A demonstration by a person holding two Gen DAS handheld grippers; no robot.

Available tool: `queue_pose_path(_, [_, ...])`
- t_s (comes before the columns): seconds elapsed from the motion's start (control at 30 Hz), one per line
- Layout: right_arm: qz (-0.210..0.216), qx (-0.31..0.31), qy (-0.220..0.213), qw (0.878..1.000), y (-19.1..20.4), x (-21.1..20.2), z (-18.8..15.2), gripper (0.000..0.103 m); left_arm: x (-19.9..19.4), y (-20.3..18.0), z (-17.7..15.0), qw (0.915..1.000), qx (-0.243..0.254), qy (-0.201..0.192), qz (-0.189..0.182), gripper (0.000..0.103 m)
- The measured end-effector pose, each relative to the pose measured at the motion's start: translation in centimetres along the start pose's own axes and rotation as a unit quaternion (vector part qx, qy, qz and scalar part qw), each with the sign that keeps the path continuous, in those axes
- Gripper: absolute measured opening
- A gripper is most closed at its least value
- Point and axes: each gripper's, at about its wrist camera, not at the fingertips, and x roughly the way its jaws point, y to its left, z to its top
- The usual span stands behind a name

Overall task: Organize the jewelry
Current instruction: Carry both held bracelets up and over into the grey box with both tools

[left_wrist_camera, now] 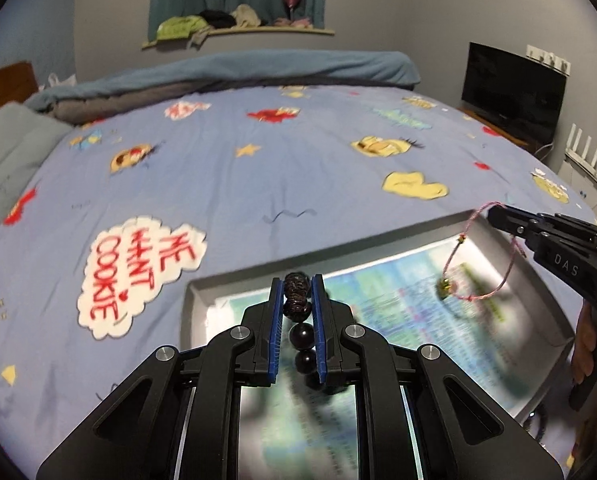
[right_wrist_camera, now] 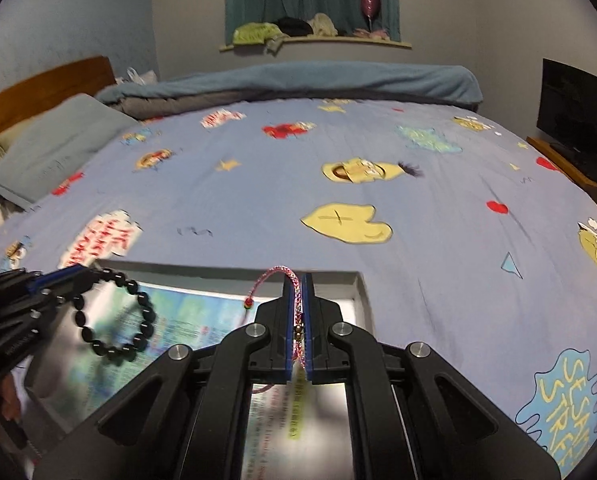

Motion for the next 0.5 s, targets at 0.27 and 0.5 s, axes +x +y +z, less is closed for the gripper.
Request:
queue_pose_path(0.27, [-0.041, -0.006, 0.023, 0.999, -0.2, 1.6, -0.7, 0.004, 2.1, 2.4, -1.4, 0.9981, -0.035, 0.047, 0.020, 0.015])
queue_pose_path(0.5, [-0.027, -0.012, 0.030, 0.999, -0.2, 2.0, -0.9, 0.004, 2.7, 1.7, -1.8, 0.9972, -0.013, 0.057, 0.047, 0.015])
